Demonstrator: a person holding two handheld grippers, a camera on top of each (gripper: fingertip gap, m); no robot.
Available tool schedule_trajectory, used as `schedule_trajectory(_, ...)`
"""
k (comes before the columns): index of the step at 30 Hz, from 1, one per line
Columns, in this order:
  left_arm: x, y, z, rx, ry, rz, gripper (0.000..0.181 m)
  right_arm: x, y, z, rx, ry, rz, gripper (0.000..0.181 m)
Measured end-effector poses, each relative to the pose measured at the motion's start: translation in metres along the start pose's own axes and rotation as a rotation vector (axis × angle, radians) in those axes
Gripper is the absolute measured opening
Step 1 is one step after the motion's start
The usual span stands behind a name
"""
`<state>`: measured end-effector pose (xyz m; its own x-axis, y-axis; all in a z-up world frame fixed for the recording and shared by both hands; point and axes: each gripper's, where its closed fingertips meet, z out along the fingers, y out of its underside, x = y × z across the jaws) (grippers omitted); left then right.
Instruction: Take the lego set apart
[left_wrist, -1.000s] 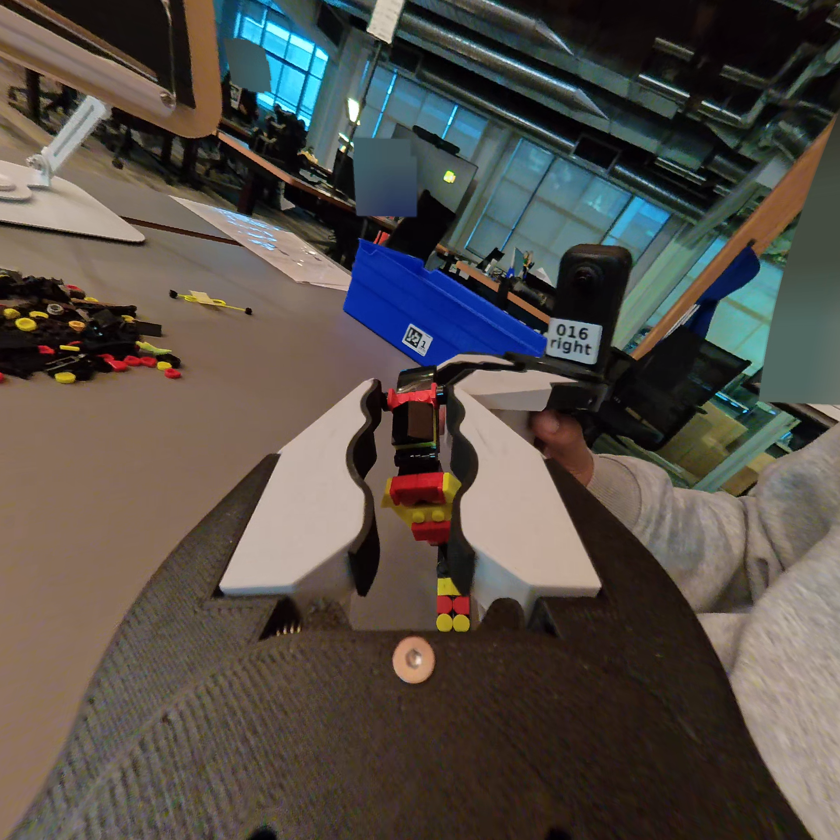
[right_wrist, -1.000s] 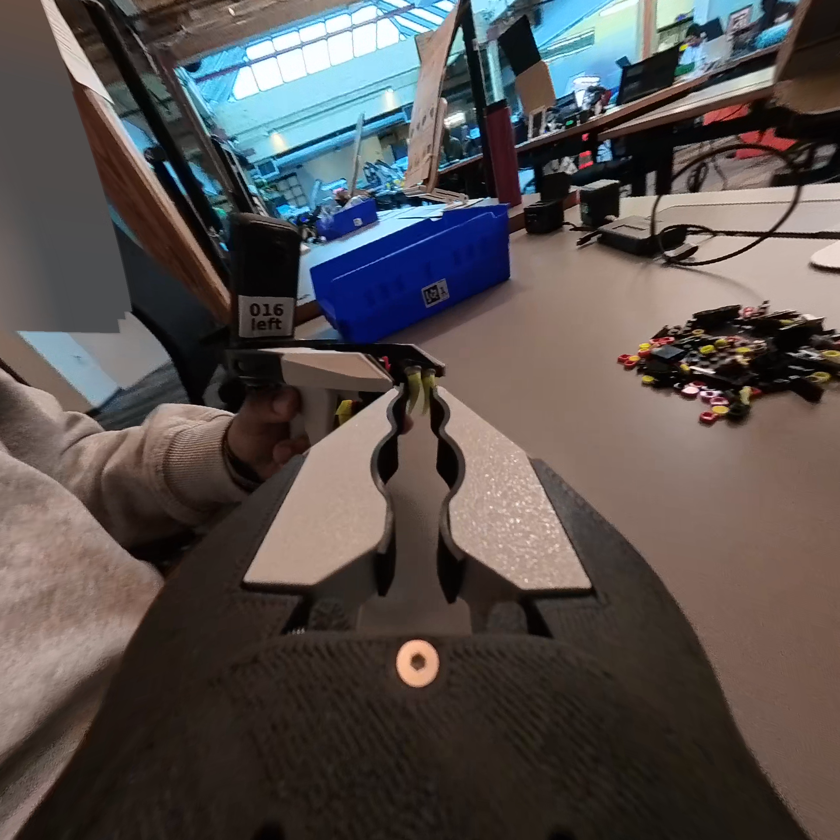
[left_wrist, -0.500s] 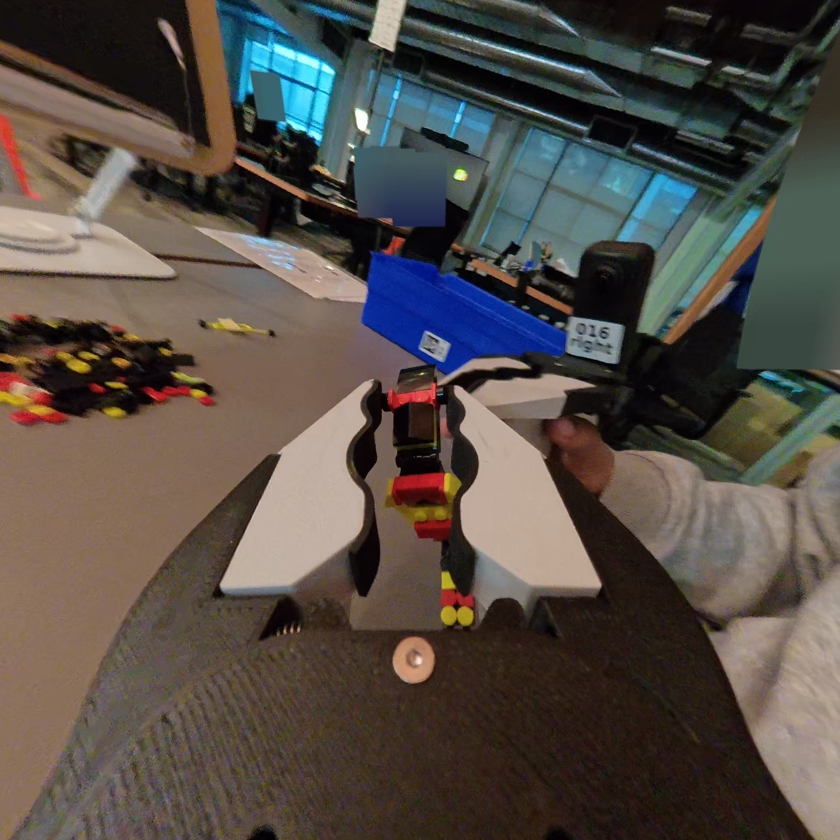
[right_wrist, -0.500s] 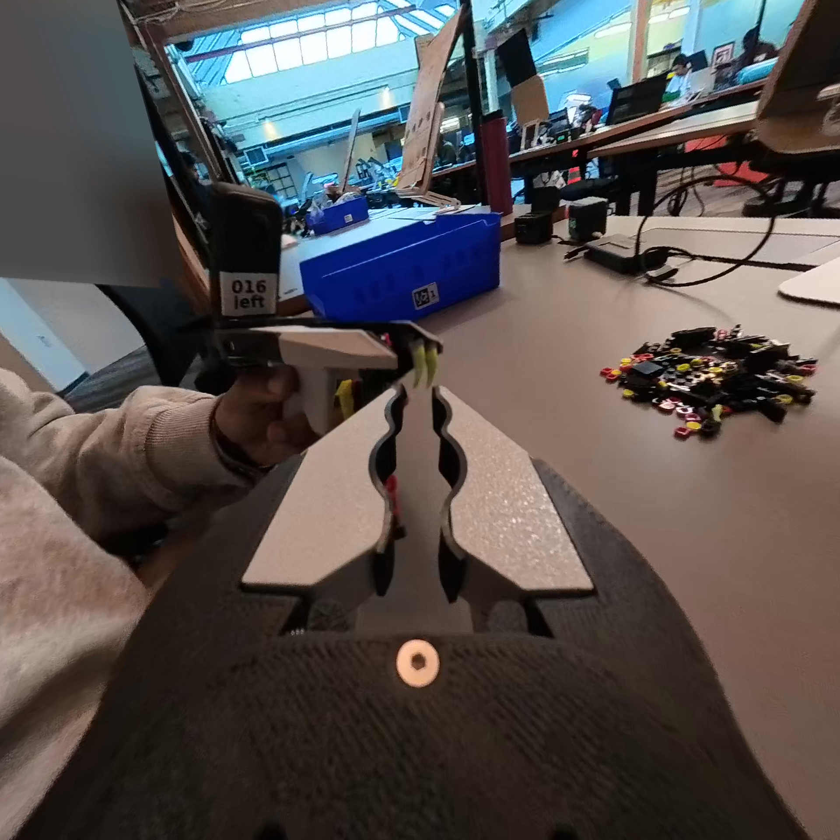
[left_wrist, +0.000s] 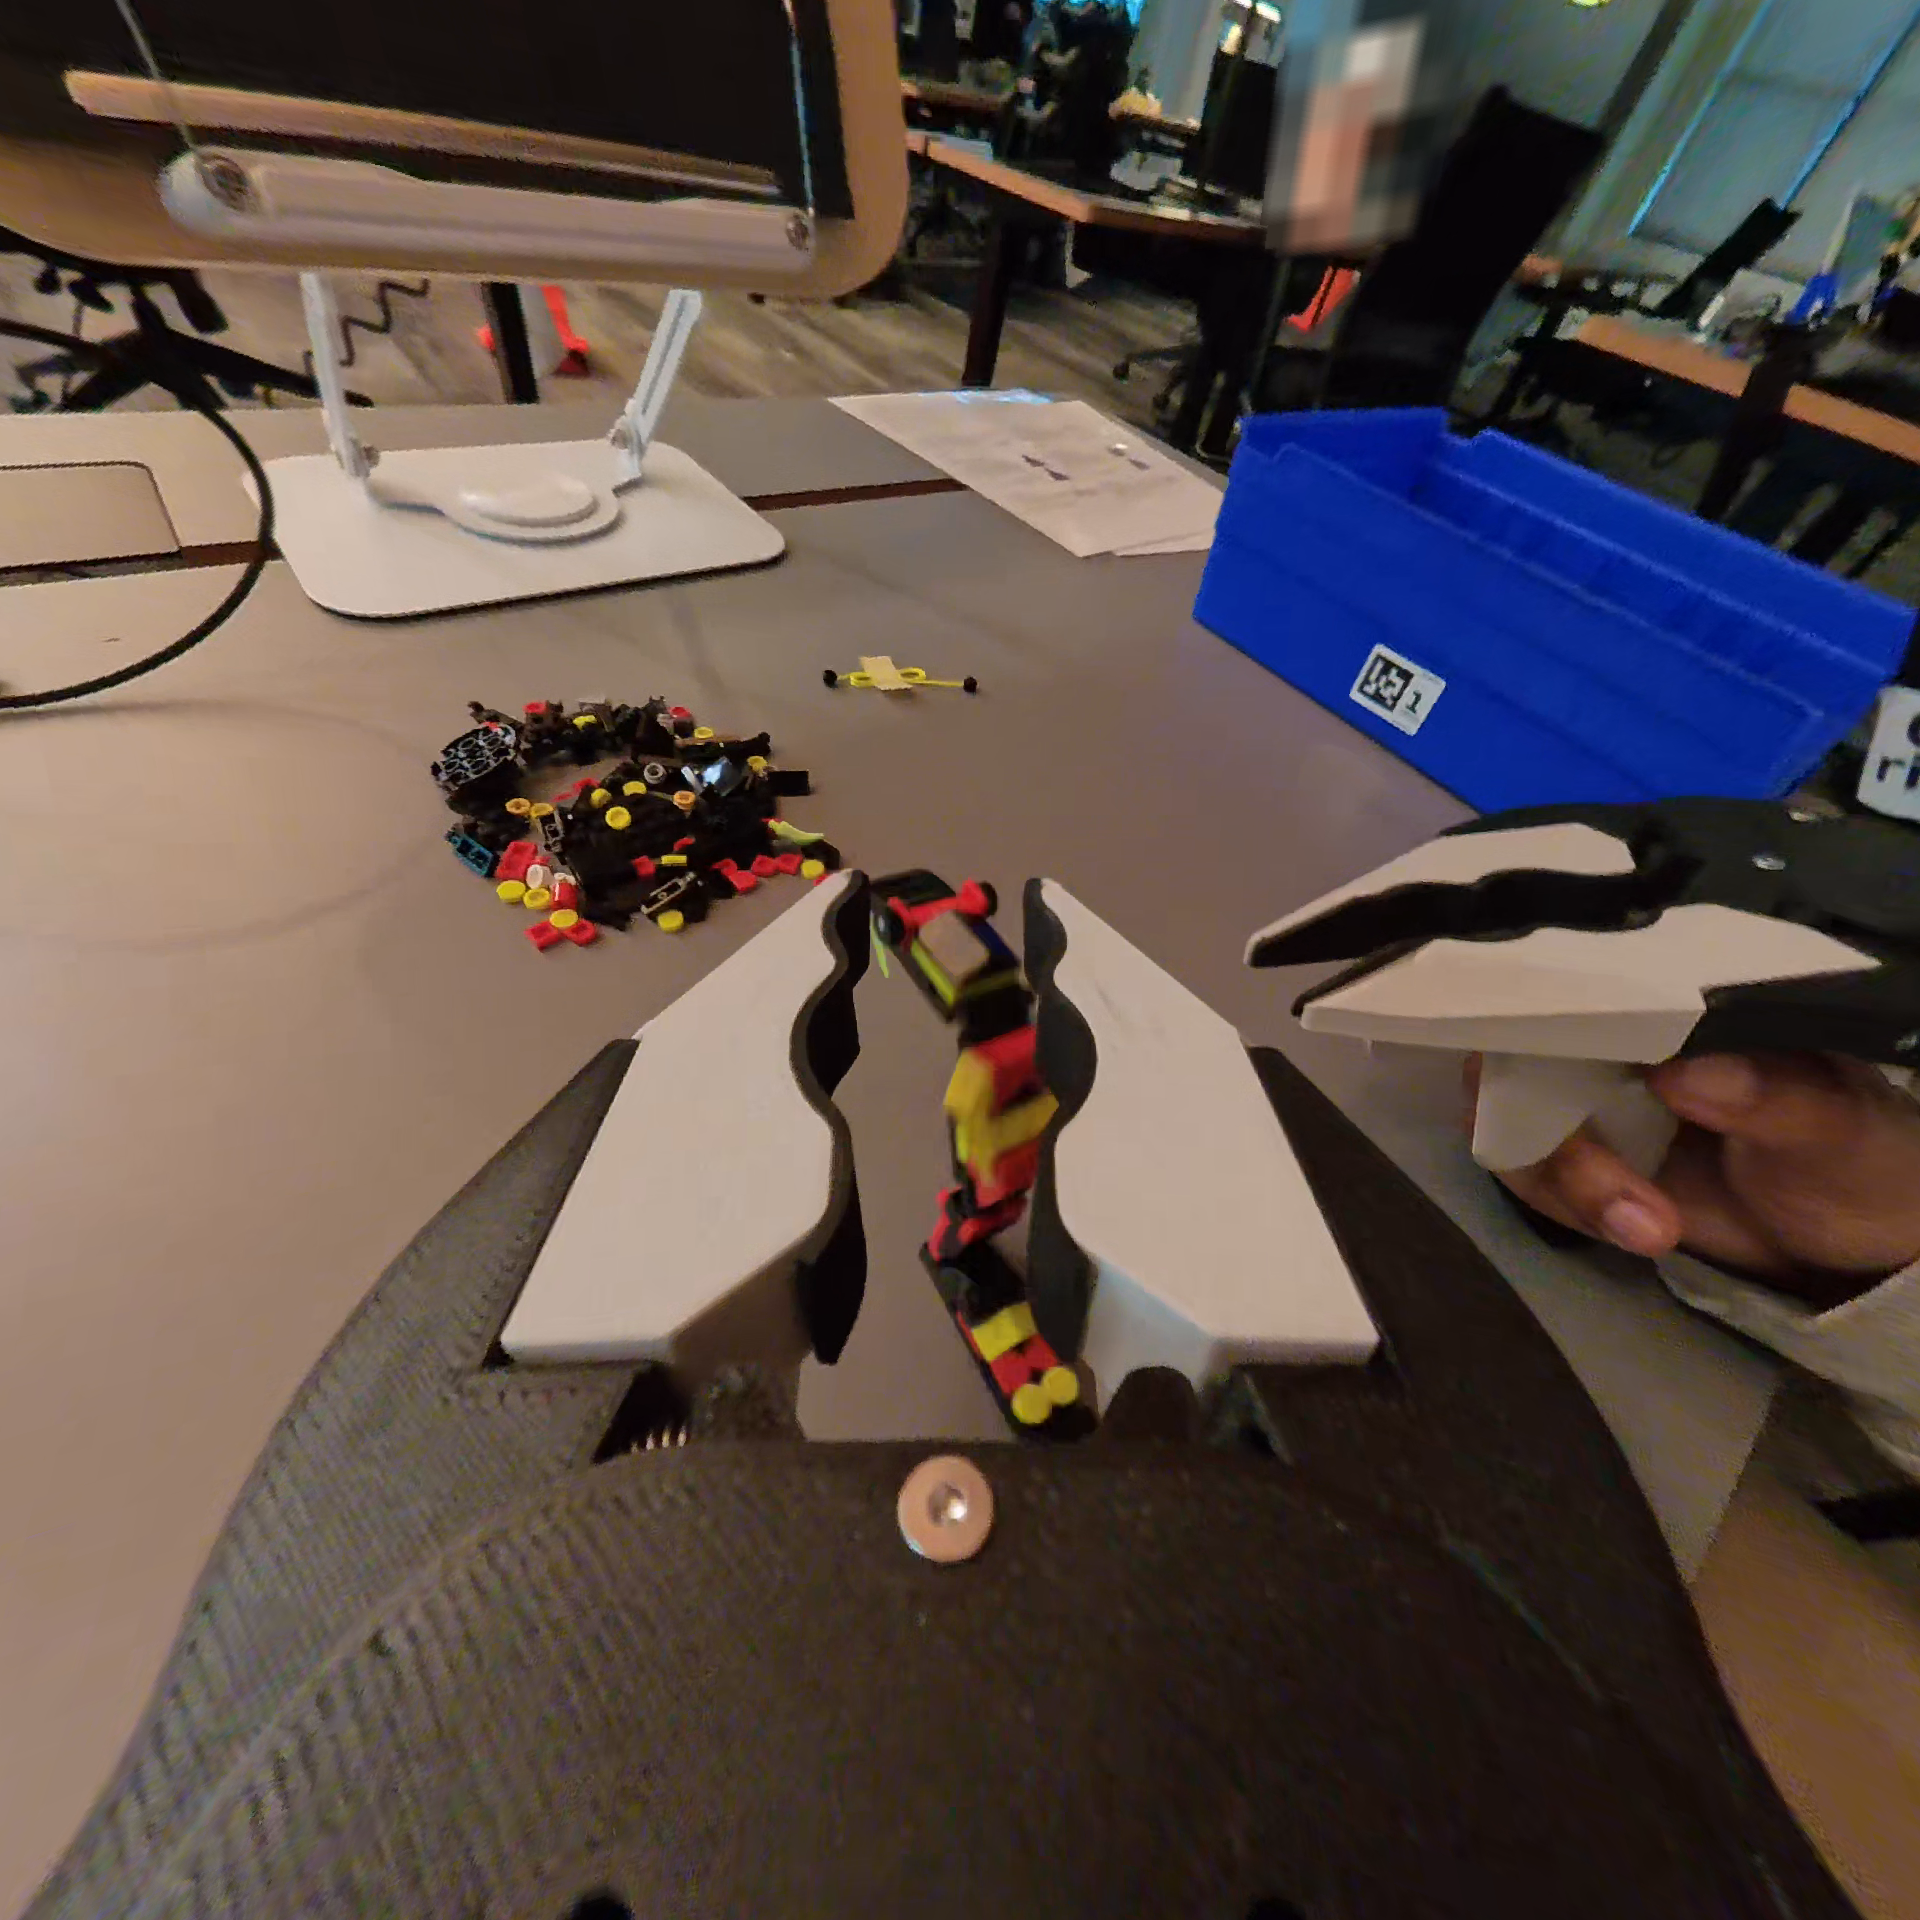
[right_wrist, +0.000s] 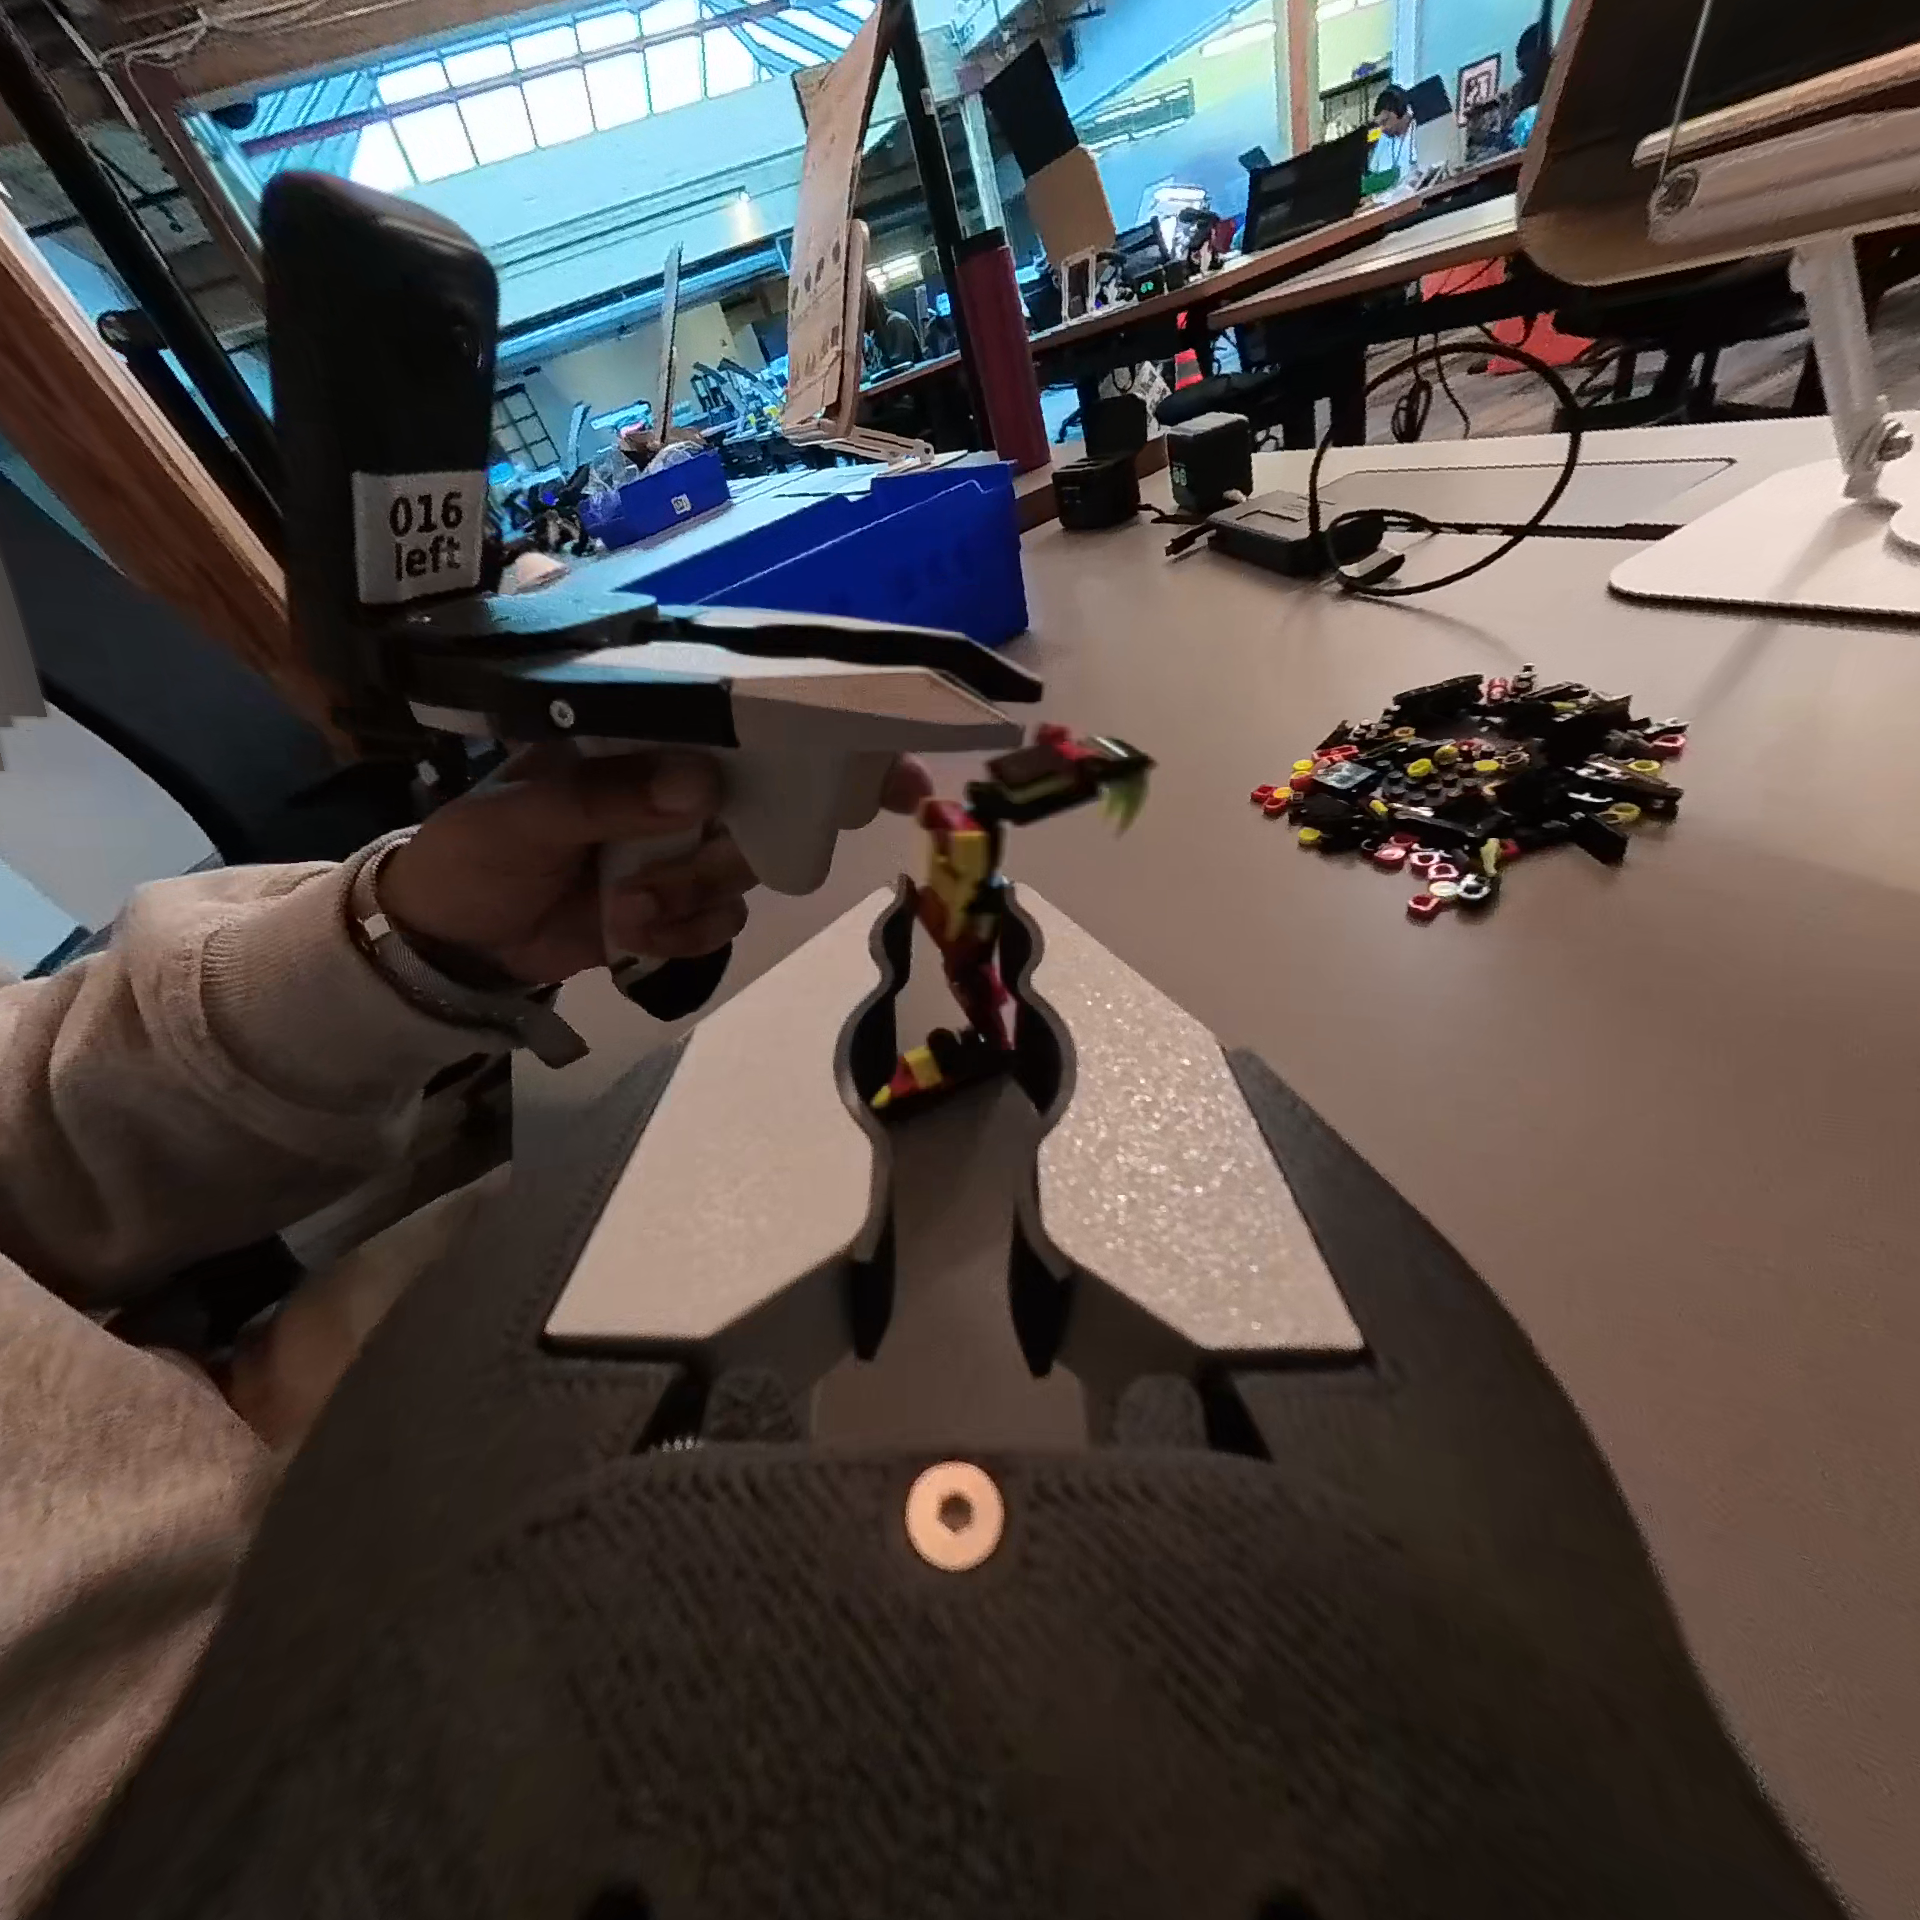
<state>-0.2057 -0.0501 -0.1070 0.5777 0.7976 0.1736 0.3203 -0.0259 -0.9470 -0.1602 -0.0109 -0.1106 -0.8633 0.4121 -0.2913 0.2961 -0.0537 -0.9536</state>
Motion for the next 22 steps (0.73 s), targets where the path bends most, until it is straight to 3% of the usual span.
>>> schedule_trajectory(12,0.002,0.014,-0.007,0.001,0.119,-0.155,0.038,0.006,-0.001,-0.002,0.013,0.011,0.058,0.018)
schedule_trajectory(22,0.013,0.047,0.003,-0.103,0.162,-0.156,0.036,0.055,0.001,-0.016,-0.010,0.258,0.120,0.028)
